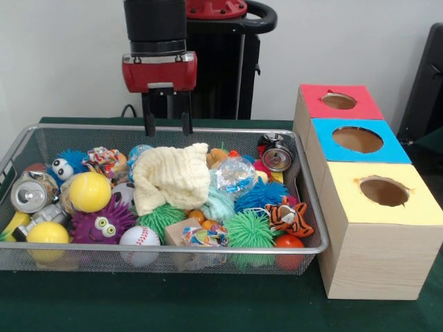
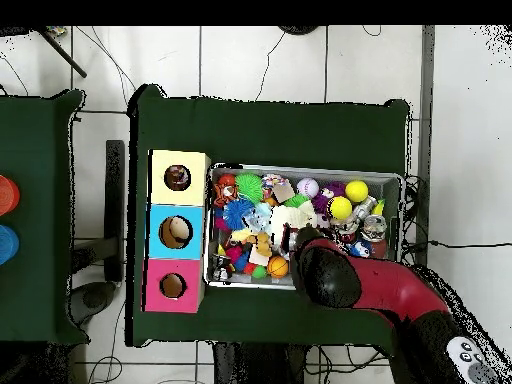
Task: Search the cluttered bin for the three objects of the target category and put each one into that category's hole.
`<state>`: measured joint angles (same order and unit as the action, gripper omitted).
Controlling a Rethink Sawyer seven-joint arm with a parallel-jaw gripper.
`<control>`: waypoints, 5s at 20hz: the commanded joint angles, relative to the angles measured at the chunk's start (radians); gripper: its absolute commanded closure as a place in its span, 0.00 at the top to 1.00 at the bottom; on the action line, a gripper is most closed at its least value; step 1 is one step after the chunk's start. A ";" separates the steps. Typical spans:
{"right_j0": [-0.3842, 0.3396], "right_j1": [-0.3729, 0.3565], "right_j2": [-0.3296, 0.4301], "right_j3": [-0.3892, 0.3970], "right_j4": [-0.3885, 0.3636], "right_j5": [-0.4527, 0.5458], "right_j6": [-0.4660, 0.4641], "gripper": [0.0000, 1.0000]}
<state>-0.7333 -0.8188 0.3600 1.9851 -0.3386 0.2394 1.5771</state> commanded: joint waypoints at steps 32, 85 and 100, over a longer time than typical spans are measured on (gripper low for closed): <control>-0.004 0.051 -0.086 0.056 0.019 -0.195 0.116 1.00; -0.235 0.202 0.088 -0.098 -0.201 -0.064 -0.046 1.00; -0.210 0.207 0.053 -0.145 -0.278 -0.051 -0.025 1.00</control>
<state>-0.9718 -0.6033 0.4082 1.9565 -0.5637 0.0844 1.5771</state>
